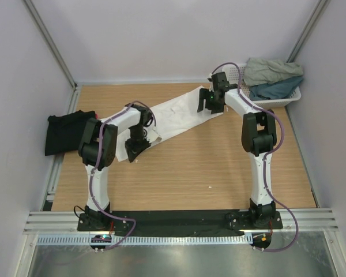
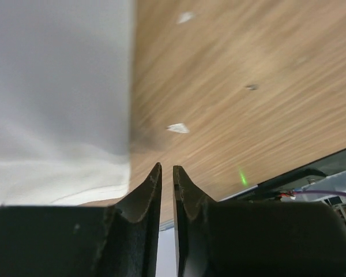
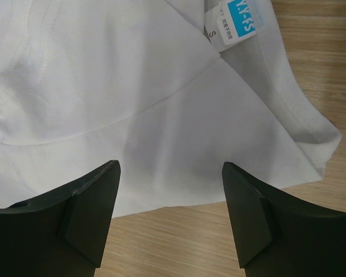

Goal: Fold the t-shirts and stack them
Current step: Fold the tshirt

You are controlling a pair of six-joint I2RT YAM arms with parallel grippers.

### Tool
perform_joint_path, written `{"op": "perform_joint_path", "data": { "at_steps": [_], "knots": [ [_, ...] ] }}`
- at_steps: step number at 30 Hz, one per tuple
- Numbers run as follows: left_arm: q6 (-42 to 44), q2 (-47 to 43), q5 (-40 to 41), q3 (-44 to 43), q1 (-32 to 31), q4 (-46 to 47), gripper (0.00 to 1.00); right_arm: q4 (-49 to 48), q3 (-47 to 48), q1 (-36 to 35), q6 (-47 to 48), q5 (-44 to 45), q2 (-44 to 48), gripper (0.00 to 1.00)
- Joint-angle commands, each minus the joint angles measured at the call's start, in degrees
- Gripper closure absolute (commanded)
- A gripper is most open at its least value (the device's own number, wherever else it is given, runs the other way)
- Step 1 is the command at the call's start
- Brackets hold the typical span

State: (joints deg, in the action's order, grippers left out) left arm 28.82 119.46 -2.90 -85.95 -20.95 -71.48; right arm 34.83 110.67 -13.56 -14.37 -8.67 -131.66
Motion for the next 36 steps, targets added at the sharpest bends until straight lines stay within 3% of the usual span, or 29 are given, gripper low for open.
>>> {"op": "perform_joint_path", "data": {
  "at_steps": [1, 8, 10, 11, 14, 19, 25, 36],
  "knots": [
    [-1.31, -2.12, -4.57, -0.53, -2.95, -3.75, 0.87, 2.08, -1.07, 0.55, 0.92, 0.94, 4.29, 0.23],
    [-4.12, -2.83, -5.37, 1.23, -6.82, -2.61, 0.88, 1.03, -5.55, 0.91, 1.10, -1.70, 3.86, 0.23],
    [-4.47, -4.05, -3.79, 1.05, -6.74, -1.39, 0.64, 0.42, -5.73, 0.99, 1.10, -1.88, 3.69, 0.23],
    [-4.30, -5.02, -1.09, 2.01, -6.56, -0.60, 0.41, -0.11, -5.64, 0.99, 1.10, -1.97, 3.77, 0.23],
    [-2.37, -9.32, 4.10, 5.43, -6.12, 2.92, 0.31, -0.20, -5.38, 1.08, 1.54, -2.58, 3.95, 0.23],
    [-0.35, -12.67, 7.37, 7.12, -1.57, 5.91, 0.27, -0.55, -5.38, 1.08, 1.80, -2.85, 2.90, 0.23],
    [2.38, -10.31, 9.22, 7.99, 1.35, 7.06, 0.29, -0.38, -4.42, 0.99, 2.68, -2.32, 1.84, 0.22],
    [2.47, -4.85, 7.91, 10.98, 5.13, 10.57, 0.41, -0.46, -3.97, 0.99, 2.68, -2.15, 1.66, 0.22]
  ]
}}
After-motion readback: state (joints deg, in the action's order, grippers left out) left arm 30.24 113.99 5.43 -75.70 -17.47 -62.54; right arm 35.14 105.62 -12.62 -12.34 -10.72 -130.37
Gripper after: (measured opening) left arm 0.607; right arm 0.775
